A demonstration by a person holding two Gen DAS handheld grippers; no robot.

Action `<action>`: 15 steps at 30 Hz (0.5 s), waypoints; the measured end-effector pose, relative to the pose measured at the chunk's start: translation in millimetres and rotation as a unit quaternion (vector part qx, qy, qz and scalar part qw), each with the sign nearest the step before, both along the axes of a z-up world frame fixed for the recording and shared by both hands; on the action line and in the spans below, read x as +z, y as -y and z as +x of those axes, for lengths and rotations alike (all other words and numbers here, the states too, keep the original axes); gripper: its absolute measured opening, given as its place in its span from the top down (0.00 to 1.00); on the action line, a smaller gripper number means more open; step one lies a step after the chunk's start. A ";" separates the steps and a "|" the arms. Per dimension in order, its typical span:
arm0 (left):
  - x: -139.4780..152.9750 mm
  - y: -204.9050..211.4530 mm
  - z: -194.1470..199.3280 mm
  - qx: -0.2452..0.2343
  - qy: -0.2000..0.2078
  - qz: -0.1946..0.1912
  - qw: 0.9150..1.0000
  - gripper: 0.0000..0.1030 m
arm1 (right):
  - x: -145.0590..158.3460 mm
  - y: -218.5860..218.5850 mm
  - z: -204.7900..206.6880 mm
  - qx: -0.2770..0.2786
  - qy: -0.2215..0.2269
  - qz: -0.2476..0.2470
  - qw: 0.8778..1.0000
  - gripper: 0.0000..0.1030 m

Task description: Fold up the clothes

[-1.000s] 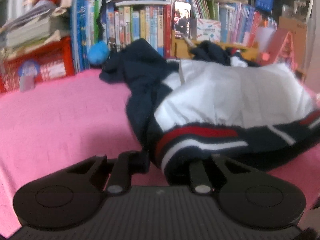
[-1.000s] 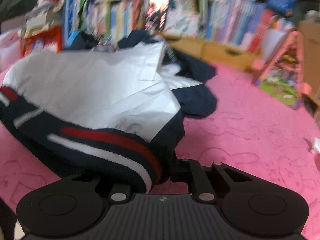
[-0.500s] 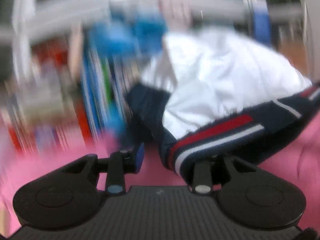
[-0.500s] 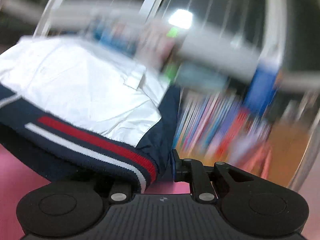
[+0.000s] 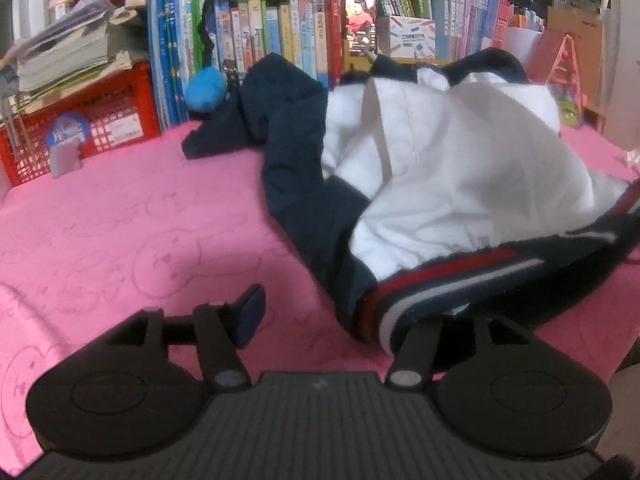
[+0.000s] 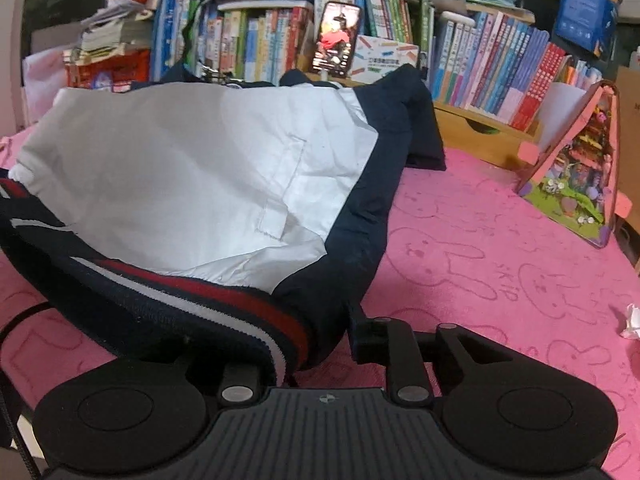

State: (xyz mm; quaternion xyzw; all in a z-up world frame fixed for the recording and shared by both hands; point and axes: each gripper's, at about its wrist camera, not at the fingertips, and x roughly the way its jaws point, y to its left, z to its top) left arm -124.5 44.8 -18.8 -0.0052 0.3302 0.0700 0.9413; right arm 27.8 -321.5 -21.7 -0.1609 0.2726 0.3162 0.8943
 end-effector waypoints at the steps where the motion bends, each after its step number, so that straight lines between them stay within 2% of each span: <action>1: 1.1 1.0 -2.0 0.001 0.001 0.002 1.000 0.43 | 0.5 3.8 -1.2 0.005 -0.006 0.007 1.000 0.72; 7: 10.9 5.6 -12.9 0.002 0.014 0.009 1.000 0.41 | 7.7 30.2 -2.4 0.012 -0.048 0.072 0.996 0.59; 11: 9.8 13.5 -12.8 -0.007 0.014 0.020 1.000 0.41 | 16.1 44.8 -8.3 0.014 -0.060 0.088 0.994 0.57; 13: 9.9 17.7 -12.5 -0.013 0.014 0.022 1.000 0.41 | 18.9 46.6 -15.5 0.013 -0.044 0.068 0.997 0.54; 15: 11.8 22.3 -13.0 -0.020 0.015 0.030 0.999 0.41 | 22.0 43.0 -25.4 0.019 -0.014 0.023 0.999 0.53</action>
